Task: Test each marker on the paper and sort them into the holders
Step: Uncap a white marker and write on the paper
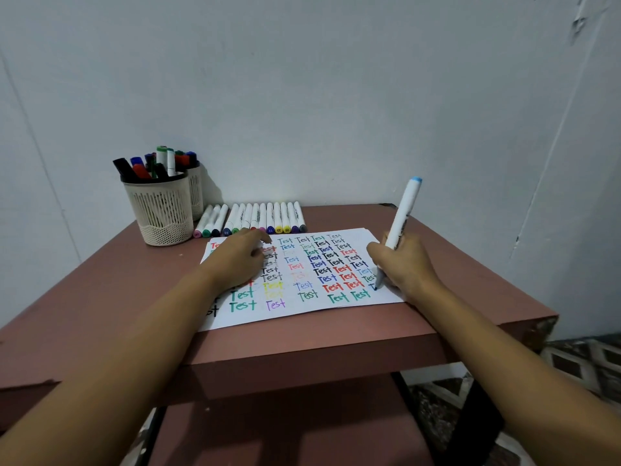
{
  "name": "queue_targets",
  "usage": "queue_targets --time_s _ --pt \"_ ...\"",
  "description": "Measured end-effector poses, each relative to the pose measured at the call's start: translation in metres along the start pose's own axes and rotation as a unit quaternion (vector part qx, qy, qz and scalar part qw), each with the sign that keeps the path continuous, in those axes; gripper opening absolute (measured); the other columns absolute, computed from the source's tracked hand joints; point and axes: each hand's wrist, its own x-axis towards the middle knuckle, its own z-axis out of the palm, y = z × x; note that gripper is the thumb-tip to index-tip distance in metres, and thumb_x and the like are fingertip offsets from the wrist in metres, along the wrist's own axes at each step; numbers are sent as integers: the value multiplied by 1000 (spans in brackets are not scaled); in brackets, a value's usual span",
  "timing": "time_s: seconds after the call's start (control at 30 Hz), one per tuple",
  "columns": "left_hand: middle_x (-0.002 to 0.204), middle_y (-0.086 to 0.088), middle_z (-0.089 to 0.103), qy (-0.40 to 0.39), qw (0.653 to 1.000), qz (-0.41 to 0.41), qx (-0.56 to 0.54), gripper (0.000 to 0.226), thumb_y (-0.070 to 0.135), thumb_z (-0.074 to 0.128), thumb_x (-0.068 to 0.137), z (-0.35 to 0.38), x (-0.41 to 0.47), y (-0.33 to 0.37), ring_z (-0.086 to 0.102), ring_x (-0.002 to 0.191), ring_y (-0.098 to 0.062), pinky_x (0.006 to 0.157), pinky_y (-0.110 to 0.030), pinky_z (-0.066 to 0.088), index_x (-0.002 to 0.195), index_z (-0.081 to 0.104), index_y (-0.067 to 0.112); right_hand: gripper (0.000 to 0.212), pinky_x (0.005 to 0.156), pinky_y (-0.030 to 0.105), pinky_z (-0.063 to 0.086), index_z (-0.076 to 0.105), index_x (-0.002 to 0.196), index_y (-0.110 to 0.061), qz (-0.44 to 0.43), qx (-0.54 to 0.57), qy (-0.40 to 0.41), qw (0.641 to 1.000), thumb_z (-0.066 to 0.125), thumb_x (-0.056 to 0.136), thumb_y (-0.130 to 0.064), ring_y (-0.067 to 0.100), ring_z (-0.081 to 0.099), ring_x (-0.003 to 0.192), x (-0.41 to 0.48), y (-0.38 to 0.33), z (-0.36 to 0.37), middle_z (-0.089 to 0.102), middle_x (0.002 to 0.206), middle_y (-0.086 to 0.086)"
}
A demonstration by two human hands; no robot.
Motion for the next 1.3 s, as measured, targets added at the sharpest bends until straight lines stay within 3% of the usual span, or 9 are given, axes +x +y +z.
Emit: queue_targets --time_s 0.13,0.23,0.47,0.57,0.7,0.87,1.1,1.3 --pt "127 -11 51 -2 1000 0 -4 34 6 42 92 0 0 0 47 114 -21 79 -20 29 124 51 12 28 35 17 31 39 63 -12 34 69 19 997 55 84 -3 13 41 36 0 -2 -2 41 50 6" --pt "127 -10 51 -4 1000 -2 -3 34 7 42 93 0 0 -1 48 113 -20 79 -20 29 125 51 13 25 39 18 31 44 66 -14 48 130 63 988 58 86 -8 10 42 33 2 -3 -5 50 38 2" --pt "128 -10 51 -3 1000 -2 -4 34 7 41 93 -1 0 -1 48 113 -21 80 -21 30 124 51 13 26 40 20 36 42 61 -12 21 31 39 999 59 79 -5 21 48 41 -1 0 -5 47 50 9" --pt "128 -10 51 -5 1000 0 -2 34 7 42 93 0 0 -1 48 114 -22 81 -22 31 125 51 13 28 46 24 38 40 60 -12 7 -9 36 999 60 79 -7 17 48 39 -1 3 -4 44 47 3" --pt "128 -9 51 -3 1000 -2 -2 34 7 42 92 0 0 0 48 113 -20 79 -20 29 125 52 14 26 54 31 44 42 61 -12 0 -25 47 999 61 78 -10 25 53 48 0 4 -5 50 51 6" --pt "128 -10 51 0 1000 0 0 35 5 41 92 -1 -1 1 48 114 -21 78 -20 29 125 52 12 28 41 20 36 40 60 -12 11 -21 26 999 59 80 -7 21 49 43 0 4 -5 44 51 6" --pt "129 -10 51 -2 1000 0 3 35 6 41 92 -2 -1 1 47 115 -21 79 -20 29 125 51 13 26 69 44 55 40 62 -14 4 -38 79 996 60 79 -14 26 55 52 0 4 -5 46 53 3" --pt "128 -9 51 -4 1000 -2 -3 34 6 42 92 -2 -2 2 48 113 -20 78 -21 29 125 52 13 27 59 38 48 40 61 -13 1 -36 64 997 60 80 -11 24 52 51 -1 3 -5 46 54 5"
